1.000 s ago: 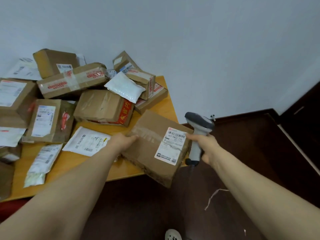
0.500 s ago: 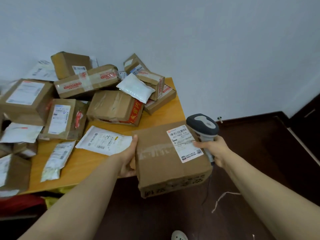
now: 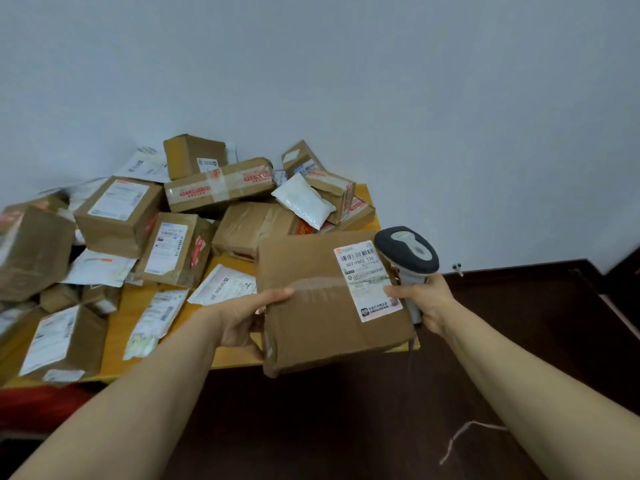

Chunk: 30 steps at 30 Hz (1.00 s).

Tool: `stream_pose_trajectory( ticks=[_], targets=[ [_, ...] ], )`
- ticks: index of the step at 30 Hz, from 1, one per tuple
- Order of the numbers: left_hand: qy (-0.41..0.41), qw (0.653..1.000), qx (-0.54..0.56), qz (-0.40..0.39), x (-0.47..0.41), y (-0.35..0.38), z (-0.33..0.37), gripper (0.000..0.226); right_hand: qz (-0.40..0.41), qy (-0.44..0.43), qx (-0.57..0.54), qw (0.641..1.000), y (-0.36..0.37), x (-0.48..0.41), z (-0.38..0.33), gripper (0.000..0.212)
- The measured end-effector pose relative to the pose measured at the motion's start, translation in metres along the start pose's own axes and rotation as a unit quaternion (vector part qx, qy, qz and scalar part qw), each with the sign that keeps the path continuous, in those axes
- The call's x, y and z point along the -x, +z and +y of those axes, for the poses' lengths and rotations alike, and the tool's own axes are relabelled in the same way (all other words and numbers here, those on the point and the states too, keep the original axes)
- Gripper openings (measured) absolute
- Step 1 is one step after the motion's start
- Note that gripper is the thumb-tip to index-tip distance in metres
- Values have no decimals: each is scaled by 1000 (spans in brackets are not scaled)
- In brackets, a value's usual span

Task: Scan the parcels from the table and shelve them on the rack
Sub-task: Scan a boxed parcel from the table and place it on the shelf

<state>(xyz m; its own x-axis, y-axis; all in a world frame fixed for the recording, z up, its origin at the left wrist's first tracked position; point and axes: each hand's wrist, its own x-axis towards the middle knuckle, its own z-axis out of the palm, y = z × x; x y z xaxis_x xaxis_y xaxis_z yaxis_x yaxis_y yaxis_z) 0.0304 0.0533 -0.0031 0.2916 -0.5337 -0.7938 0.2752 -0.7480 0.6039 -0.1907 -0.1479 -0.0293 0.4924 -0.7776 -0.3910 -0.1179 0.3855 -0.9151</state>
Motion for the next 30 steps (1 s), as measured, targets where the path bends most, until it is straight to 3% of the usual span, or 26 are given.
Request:
stream_pose_trajectory(
  ticks=[2,8,12,17,22,27,30],
  targets=[
    [43,999,8,30,6,-5,8,89,-4,-19,10,1000,7,3,-5,28],
    [133,975,3,176,16,-21,26,121,5,-161,166,973,22,13,-25,15],
    [172,954,36,241,18,-30,29,118,-77,-105,131,983,25,24,-37,14],
    [203,936,34,284,25,-34,32,118,-117,-52,68,989,38,38,-44,17],
    [200,932,33,299,29,-39,32,135,-116,-56,71,989,44,45,-52,22],
    [212,929,48,300,29,-44,30,120,-117,-64,86,987,47,47,-58,21],
    [209,930,60,296,31,-47,30,124,-114,-62,90,988,51,50,-59,21]
  ],
)
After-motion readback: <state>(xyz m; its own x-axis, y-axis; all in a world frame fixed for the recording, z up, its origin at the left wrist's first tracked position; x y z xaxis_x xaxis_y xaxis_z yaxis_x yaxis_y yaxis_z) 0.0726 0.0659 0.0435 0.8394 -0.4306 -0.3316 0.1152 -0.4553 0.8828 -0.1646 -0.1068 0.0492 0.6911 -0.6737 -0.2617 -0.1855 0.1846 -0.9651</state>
